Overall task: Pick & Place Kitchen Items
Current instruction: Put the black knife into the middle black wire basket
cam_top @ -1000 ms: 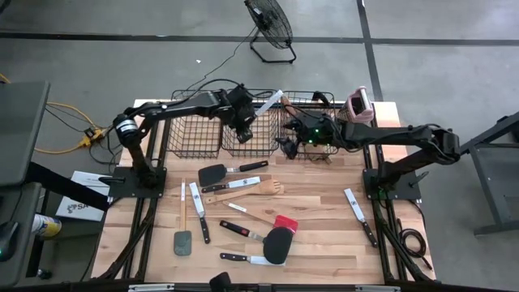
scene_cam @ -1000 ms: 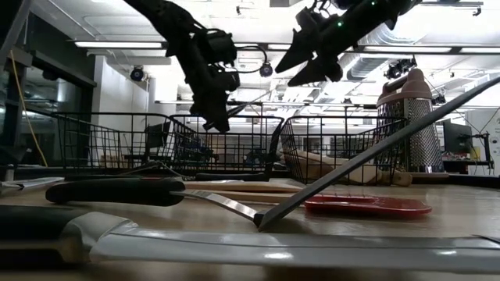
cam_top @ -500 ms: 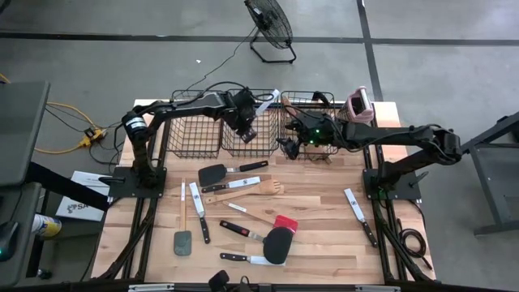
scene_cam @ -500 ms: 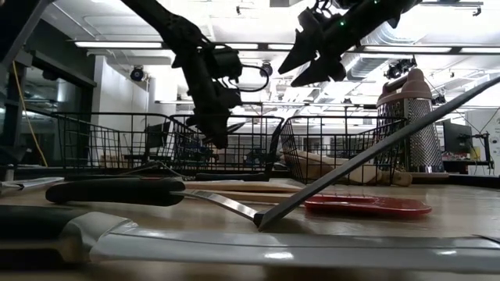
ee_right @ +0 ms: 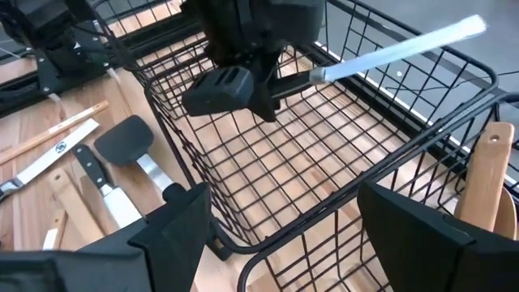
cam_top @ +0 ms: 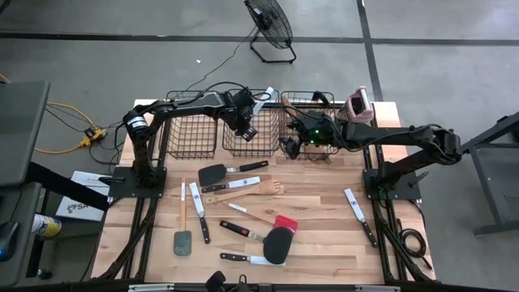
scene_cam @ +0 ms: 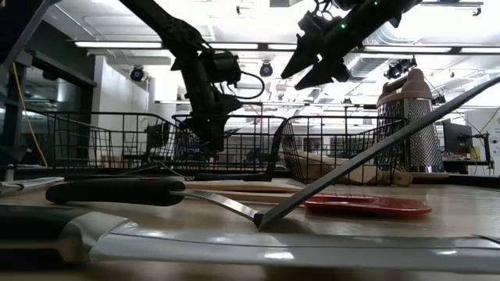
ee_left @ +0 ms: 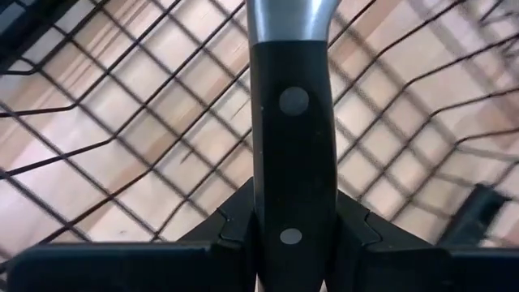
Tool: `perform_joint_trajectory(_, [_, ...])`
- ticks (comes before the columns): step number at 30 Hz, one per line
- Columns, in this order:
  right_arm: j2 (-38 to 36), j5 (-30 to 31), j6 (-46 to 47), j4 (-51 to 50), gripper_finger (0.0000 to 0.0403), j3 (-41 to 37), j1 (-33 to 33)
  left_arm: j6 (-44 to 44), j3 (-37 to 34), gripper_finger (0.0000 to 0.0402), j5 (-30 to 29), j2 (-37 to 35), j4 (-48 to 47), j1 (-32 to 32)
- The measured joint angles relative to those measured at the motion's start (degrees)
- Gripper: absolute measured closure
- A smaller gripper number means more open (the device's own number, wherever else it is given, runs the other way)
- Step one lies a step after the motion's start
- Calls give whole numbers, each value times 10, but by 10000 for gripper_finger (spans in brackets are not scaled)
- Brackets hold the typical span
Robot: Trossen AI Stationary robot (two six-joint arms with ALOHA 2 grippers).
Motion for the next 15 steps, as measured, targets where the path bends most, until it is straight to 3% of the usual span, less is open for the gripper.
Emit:
perform_joint_trajectory(6, [0, 0, 8, 0, 101, 0, 0, -37, 0, 318, 1, 0, 16, -1])
perform_joint_trajectory(11, [0, 0, 10, 0, 101, 0, 0, -125, 1, 318, -4, -2, 21, -2])
perform_joint_trajectory(15, [0, 0, 10, -3, 101, 0, 0, -129, 1, 318, -4, -2, 13, -2])
